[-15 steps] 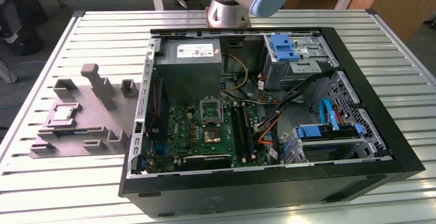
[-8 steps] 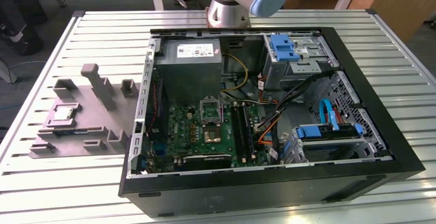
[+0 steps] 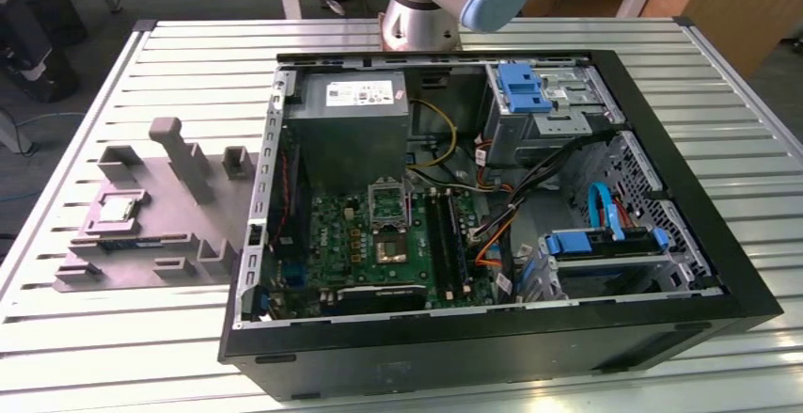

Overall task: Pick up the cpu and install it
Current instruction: 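Pick up the cpu and move it towards the insertion slot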

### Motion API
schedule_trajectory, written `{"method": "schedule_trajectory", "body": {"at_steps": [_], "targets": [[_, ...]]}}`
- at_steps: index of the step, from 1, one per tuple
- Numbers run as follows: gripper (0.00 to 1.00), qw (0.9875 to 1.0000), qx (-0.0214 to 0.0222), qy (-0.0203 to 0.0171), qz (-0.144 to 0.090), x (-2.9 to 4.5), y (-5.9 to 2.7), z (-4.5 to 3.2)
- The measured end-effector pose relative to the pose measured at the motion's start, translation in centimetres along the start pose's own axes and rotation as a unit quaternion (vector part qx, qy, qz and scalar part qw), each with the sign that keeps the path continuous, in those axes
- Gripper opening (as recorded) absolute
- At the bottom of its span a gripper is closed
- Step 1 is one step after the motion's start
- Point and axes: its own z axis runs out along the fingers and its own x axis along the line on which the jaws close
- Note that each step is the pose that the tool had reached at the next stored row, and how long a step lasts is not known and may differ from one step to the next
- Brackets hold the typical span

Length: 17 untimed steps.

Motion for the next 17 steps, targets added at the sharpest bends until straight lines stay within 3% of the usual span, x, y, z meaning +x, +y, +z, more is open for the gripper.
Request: {"method": "schedule_trajectory", "body": {"at_steps": [17], "targets": [[0.71,1.0,0.0,0.0003,0.0,0.0,-0.13,3.0]]}}
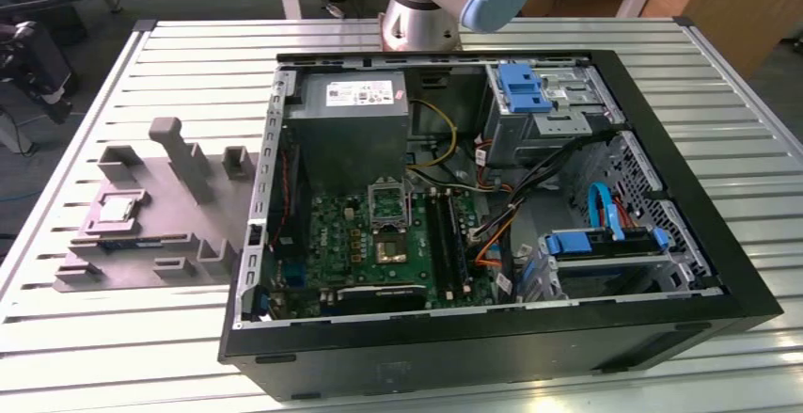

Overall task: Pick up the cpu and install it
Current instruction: 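Pick up the cpu and move it towards the insertion slot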

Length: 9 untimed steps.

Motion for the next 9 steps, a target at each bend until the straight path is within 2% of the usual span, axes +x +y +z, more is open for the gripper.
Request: {"method": "schedule_trajectory", "body": {"at_steps": [2,7,9], "targets": [[0.71,1.0,0.0,0.0001,0.0,0.0,-0.01,0.34],[0.71,1.0,0.0,0.0001,0.0,-0.01,-0.02,0.42],[0.71,1.0,0.0,0.0001,0.0,0.0,-0.03,0.73]]}}
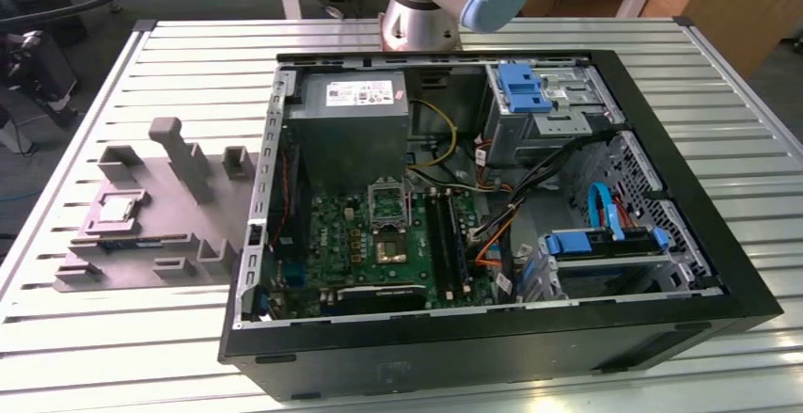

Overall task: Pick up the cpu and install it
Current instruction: 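Pick up the cpu and move it towards the insertion slot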

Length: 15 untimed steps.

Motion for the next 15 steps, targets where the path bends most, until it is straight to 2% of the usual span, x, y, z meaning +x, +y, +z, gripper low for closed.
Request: {"method": "schedule_trajectory", "body": {"at_steps": [4,15], "targets": [[0.71,0.9997,0.0001,0.001,-0.024,-0.02,-0.03,0.71],[0.71,0.9997,0.0001,0.0012,-0.026,-0.11,-0.34,2.7]]}}
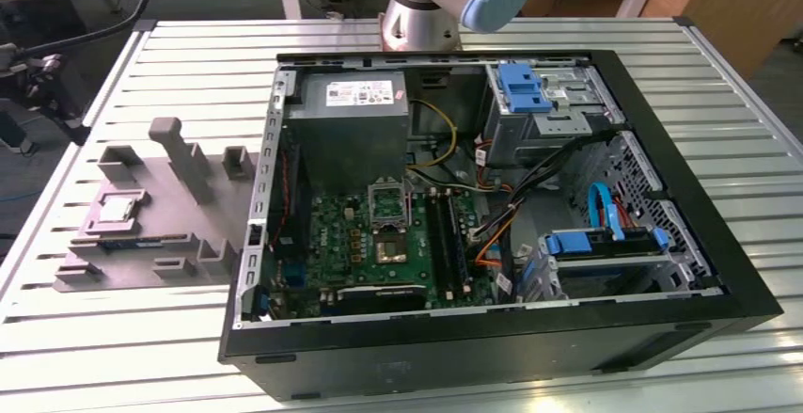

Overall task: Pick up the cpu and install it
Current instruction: 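Pick up the cpu and move it towards the insertion slot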

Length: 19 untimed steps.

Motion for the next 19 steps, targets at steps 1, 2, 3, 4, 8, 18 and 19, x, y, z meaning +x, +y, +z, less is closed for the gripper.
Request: {"method": "schedule_trajectory", "body": {"at_steps": [1,2,3,4,8,18,19], "targets": [[0.71,1.0,0.0,0.0,0.0,0.0,-0.08,0.18],[0.71,1.0,0.0,0.0,0.0,0.0,-0.16,0.36],[0.71,1.0,0.0,0.0,0.0,0.0,-0.24,0.54],[0.71,1.0,0.0,0.0,0.0,0.0,-0.31,0.72],[0.71,1.0,0.0001,0.0001,0.0,0.0,-0.36,1.16],[0.71,1.0,0.0,-0.0001,0.0,-0.01,-0.36,1.23],[0.71,1.0,-0.0001,-0.0001,0.0,-0.01,-0.36,1.28]]}}
